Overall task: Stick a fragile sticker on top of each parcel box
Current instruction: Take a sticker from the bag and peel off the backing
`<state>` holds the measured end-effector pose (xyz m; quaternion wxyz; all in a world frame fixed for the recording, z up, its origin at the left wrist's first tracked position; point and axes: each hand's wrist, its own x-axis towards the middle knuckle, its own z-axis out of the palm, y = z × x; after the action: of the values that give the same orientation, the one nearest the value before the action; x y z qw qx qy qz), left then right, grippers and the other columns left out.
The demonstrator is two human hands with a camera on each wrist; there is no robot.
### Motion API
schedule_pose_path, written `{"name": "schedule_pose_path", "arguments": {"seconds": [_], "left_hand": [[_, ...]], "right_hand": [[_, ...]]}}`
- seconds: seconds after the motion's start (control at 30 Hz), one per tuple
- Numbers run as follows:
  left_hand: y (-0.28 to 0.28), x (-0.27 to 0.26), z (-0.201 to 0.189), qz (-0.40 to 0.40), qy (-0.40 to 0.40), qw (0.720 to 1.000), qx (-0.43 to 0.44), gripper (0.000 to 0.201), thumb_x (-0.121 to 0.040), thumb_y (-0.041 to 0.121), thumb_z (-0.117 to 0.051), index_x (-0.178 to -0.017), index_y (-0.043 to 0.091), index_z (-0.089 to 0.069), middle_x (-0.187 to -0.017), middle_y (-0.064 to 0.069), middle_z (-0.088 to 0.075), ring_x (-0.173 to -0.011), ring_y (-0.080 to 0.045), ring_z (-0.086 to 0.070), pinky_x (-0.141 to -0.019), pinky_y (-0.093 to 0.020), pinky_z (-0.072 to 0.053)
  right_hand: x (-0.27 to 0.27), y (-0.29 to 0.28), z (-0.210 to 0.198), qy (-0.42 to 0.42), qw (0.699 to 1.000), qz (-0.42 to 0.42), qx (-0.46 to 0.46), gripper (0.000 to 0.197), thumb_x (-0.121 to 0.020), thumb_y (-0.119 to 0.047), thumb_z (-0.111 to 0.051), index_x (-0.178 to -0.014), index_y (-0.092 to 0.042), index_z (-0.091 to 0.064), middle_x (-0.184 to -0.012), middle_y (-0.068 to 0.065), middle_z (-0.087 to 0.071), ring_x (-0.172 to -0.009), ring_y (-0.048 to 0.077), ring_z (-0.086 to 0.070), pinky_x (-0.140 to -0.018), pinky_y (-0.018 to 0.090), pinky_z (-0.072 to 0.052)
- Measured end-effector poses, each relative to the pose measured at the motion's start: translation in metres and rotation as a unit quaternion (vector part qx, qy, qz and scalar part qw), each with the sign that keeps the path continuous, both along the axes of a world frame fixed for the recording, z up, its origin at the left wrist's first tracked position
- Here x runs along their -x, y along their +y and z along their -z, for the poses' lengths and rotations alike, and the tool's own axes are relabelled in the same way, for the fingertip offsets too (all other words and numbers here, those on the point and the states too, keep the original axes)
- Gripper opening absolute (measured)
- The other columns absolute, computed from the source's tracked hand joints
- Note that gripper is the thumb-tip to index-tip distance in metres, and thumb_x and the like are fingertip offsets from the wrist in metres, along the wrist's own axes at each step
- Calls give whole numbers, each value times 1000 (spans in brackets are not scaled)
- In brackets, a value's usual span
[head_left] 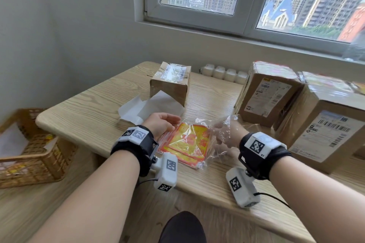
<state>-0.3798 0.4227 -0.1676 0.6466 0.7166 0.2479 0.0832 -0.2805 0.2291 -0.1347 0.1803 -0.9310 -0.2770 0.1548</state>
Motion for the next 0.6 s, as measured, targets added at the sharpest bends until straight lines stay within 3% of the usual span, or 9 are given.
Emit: {"name": "schedule_pose_path", "arguments": {"seconds": [0.07,0.1,0.13,0.17,0.2,0.27,0.33,0.47,0.6], "left_hand": [[-1,0,-1,3,3,1000,-5,46,-78,-27,-47,-117,-7,-61,-105,-14,-64,-96,-20,-59,-74,-17,-52],[-3,0,-2,5,2,1000,-1,48,-76,-29,-46,-117,-7,-60,-105,-15,-63,-95,-20,-59,-68,-14,-52],[-4,0,-3,6,2,1000,5,51,-75,-31,-46,-118,-8,-60,-107,-15,-63,-94,-20,-59,-64,-12,-52],[-5,0,-4,9,4,1000,4,53,-73,-32,-48,-118,-7,-60,-108,-16,-63,-95,-20,-59,-62,-12,-53],[-7,0,-5,12,10,1000,-7,54,-71,-32,-51,-116,-4,-62,-111,-15,-64,-98,-20,-60,-63,-14,-54],[-10,0,-7,27,28,998,-41,54,-68,-29,-59,-110,4,-66,-114,-11,-65,-105,-19,-60,-73,-21,-51],[-13,-1,-9,44,46,995,-75,53,-66,-26,-64,-105,10,-68,-115,-8,-65,-109,-19,-59,-82,-26,-48],[-18,-4,-10,48,77,984,-155,51,-65,-19,-69,-98,20,-70,-112,-2,-66,-110,-16,-58,-96,-35,-49],[-26,-9,-15,31,101,962,-254,48,-64,-13,-73,-94,25,-72,-110,0,-67,-107,-17,-60,-95,-35,-50]], "right_hand": [[6,-5,-7,-26,999,21,-24,42,-92,-5,-54,-132,3,-46,-82,-3,-48,-118,33,-54,-62,3,-40],[6,-7,-8,-22,999,29,-34,38,-93,-5,-53,-129,5,-48,-72,-5,-40,-108,28,-61,-58,4,-41],[7,-9,-11,-12,998,42,-55,35,-93,-5,-53,-125,6,-51,-68,-5,-38,-87,15,-69,-50,6,-42],[7,-10,-12,9,995,61,-74,31,-93,-7,-53,-121,6,-54,-67,-2,-42,-63,3,-66,-43,8,-42],[6,-10,-12,31,994,73,-76,25,-94,-8,-54,-115,4,-59,-67,-1,-48,-49,0,-61,-42,9,-42],[-2,-13,-10,54,991,86,-83,11,-93,-6,-55,-90,-2,-65,-66,1,-59,-53,11,-64,-49,17,-49],[-4,-18,-14,55,987,106,-105,21,-93,-4,-52,-74,-2,-63,-55,8,-60,-45,16,-58,-45,24,-46],[-4,-31,-22,33,983,121,-134,23,-91,-10,-52,-72,-7,-64,-47,5,-59,-38,12,-49,-43,22,-41],[-6,-48,-33,-14,973,133,-189,18,-89,-16,-59,-77,-14,-71,-42,-3,-58,-35,5,-49,-46,21,-40]]}}
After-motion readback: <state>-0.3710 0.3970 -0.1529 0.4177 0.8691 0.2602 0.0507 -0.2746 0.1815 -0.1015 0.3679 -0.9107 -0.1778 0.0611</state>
